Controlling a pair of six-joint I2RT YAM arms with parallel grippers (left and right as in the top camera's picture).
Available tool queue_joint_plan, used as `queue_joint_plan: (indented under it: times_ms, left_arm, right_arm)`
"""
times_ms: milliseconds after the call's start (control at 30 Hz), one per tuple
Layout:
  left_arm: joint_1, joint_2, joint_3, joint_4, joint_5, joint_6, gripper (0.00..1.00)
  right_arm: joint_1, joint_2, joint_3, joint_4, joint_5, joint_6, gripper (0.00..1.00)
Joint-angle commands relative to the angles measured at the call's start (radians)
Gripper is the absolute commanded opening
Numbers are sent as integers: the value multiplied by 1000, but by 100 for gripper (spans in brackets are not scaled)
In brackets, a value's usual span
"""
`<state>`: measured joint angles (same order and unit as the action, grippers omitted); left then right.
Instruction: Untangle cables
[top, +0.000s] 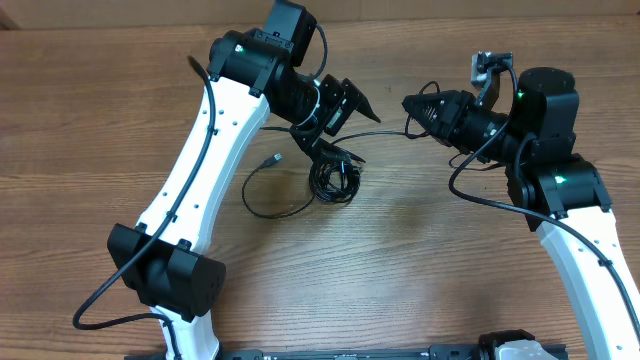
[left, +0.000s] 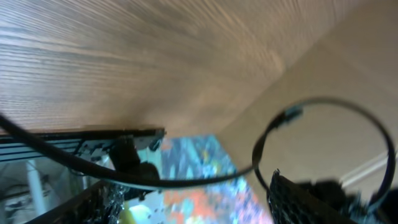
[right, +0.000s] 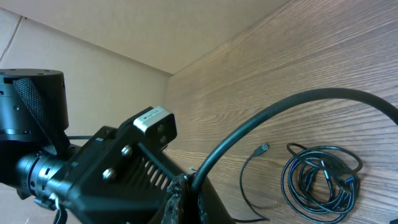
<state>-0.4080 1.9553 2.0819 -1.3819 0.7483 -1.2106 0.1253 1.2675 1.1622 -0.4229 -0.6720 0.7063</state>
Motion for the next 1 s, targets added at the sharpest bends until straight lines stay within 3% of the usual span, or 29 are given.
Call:
queue_joint_plan:
  times_ms: [0, 100, 300, 333, 367, 400, 533, 733, 967]
  left_arm:
    - [-1, -13, 2, 3, -180, -169, 77]
    - [-2, -13, 2, 8, -260, -246, 71]
    - [-24, -13, 2, 29, -205, -243, 44]
    - [-26, -13, 2, 29, -209, -232, 31]
    - [-26, -13, 2, 29, -216, -216, 10]
    - [-26, -13, 2, 28, -229, -197, 4]
    - [-24, -13, 2, 14, -324, -131, 4]
    - [-24, -13, 2, -101, -623, 16, 4]
    - [-24, -13, 2, -167, -729, 123, 4]
  right_arm:
    - [5, -11, 24, 7, 9, 4, 4]
    - [5, -11, 24, 6, 5, 5, 4]
    - [5, -11, 24, 4, 5, 4, 4]
    - [5, -11, 24, 0, 6, 4, 4]
    - [5, -11, 24, -6, 6, 3, 4]
    - [5, -11, 24, -10, 8, 0, 4]
    - [5, -10, 24, -66, 101, 0, 4]
    - [3, -11, 24, -185, 300, 2, 4]
    - [-6, -11, 24, -188, 317, 49, 4]
